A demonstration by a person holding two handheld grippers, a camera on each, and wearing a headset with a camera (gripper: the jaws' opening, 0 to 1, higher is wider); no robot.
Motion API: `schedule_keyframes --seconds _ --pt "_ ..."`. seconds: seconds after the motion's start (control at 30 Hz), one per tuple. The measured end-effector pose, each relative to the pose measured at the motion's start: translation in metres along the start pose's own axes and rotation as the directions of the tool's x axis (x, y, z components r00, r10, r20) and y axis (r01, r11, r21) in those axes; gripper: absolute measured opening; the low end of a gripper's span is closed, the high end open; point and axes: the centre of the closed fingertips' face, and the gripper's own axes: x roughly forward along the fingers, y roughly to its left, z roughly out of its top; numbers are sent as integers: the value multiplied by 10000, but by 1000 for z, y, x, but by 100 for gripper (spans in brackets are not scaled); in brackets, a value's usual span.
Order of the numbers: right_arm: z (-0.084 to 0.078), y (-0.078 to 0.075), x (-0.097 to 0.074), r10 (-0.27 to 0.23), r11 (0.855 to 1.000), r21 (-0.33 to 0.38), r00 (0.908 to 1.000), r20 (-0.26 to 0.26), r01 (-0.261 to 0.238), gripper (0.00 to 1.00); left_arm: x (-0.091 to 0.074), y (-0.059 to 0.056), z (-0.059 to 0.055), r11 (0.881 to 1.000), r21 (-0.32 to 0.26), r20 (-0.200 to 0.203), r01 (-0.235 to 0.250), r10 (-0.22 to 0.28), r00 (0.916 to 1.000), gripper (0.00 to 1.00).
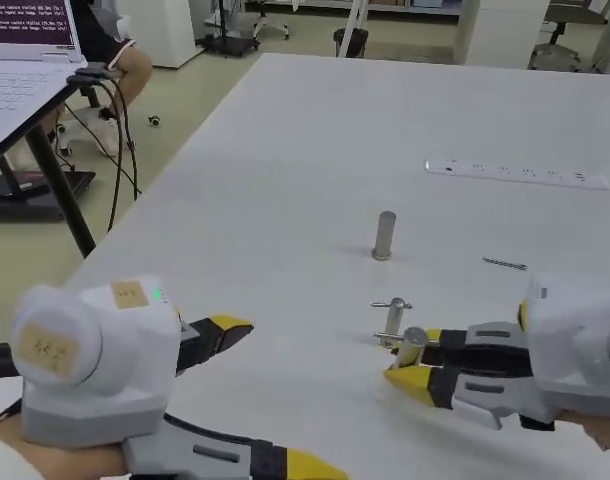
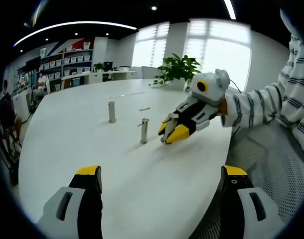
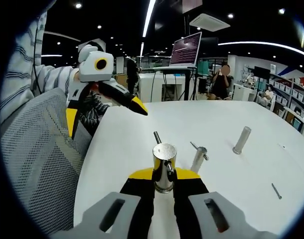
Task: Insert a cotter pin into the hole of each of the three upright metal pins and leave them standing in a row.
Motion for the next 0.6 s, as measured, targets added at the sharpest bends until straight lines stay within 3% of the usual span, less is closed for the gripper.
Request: schedule_keyframes --seconds 0.3,0.6 --pt "-14 -35 -25 -824 9956 427 9962 -268 835 8 3 -3 2 9998 -95 38 177 -177 9998 95" --pt "-26 -57 -36 -1210 9897 712 9916 -455 1240 8 4 -2 -3 9998 -80 -193 177 -179 9997 95"
